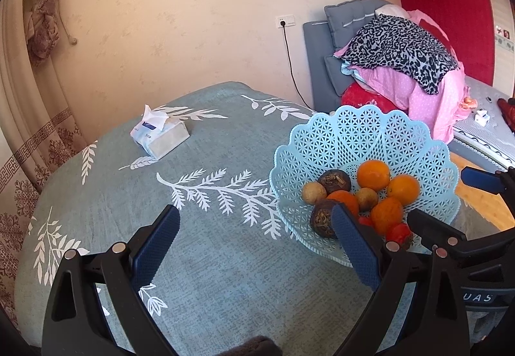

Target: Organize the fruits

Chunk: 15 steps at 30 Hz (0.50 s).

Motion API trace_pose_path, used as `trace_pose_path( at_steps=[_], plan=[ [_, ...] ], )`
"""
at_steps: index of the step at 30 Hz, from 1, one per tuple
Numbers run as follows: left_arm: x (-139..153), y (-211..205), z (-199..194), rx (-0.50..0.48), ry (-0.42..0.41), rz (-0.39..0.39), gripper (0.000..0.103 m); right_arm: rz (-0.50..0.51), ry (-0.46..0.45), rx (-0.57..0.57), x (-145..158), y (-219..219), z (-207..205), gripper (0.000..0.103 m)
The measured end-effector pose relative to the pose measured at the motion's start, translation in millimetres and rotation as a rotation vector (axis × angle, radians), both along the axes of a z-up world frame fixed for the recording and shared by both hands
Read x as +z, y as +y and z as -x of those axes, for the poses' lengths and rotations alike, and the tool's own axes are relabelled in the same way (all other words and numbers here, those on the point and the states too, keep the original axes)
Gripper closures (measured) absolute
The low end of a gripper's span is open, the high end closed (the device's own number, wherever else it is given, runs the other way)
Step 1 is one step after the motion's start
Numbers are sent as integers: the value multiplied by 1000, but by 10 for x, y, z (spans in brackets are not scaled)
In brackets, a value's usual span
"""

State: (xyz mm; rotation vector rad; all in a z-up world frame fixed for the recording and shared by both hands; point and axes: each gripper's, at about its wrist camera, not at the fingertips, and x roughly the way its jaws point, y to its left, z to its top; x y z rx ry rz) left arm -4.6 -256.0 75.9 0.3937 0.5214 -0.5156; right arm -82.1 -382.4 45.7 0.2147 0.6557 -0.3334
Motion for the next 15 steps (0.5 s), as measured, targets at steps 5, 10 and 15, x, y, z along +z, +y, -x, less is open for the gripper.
trace_pose_path(
  at_steps=[5, 10, 15],
  plan=[
    [13, -7, -1, -1, 1, 1, 9, -1, -5, -1, 7, -2, 13, 3],
    [-10, 40, -9, 10, 27, 11, 9, -15, -6, 5, -1, 5, 25, 3],
    [-81, 280, -85, 92, 88, 16, 9, -2, -26, 35, 62, 143, 15, 3]
  ],
)
